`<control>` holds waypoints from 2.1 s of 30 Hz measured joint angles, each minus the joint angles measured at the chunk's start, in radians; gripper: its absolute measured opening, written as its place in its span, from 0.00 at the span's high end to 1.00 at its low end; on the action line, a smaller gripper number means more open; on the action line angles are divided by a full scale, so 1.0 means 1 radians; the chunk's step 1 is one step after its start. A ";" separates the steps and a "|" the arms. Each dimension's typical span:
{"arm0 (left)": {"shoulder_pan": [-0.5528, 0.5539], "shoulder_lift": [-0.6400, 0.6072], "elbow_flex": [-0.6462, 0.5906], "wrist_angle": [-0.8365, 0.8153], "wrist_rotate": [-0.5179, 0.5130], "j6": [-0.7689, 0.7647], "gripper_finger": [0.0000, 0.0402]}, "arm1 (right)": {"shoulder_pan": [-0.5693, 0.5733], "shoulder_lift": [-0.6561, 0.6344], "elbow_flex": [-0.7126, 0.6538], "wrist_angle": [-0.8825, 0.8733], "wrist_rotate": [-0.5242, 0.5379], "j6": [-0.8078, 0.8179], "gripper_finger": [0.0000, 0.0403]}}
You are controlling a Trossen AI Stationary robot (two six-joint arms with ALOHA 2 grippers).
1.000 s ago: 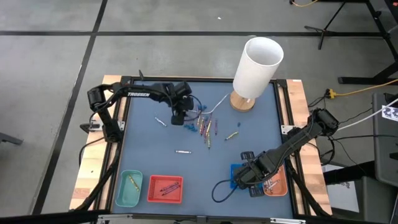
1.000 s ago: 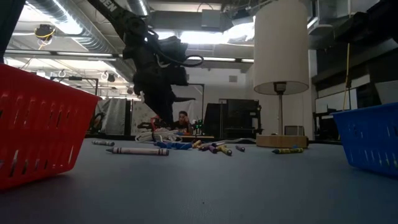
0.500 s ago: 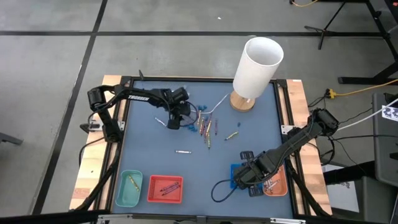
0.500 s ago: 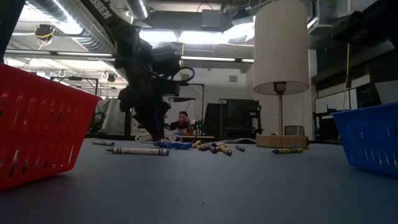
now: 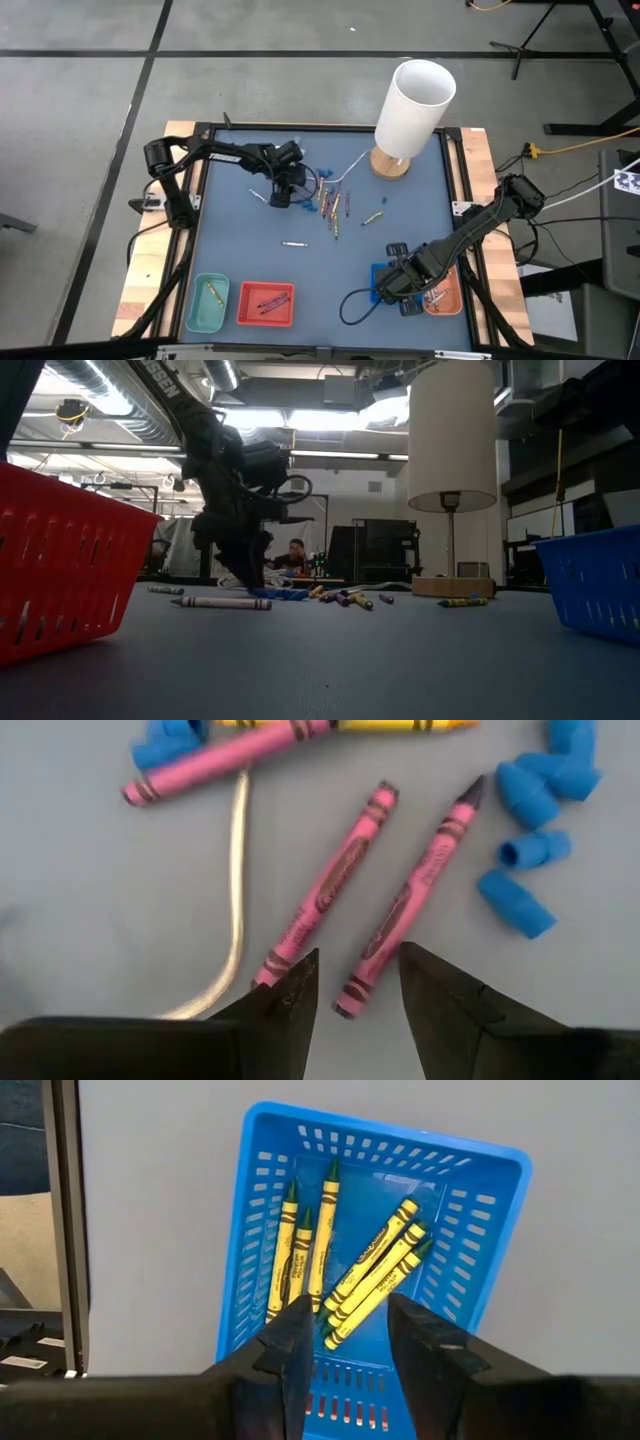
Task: Sort crayons
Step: Put the red crayon into the red basket
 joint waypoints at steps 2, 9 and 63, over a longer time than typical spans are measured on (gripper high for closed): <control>0.001 0.021 0.002 0.006 0.009 -0.003 0.69 | 0.000 0.000 0.000 0.000 0.000 0.000 0.68; -0.002 0.046 0.005 -0.013 0.008 -0.026 0.69 | 0.000 0.000 0.000 0.000 0.011 -0.004 0.68; -0.676 -0.033 0.416 -0.607 0.137 -0.954 1.00 | -0.046 -0.226 0.001 -0.258 0.812 -0.045 0.68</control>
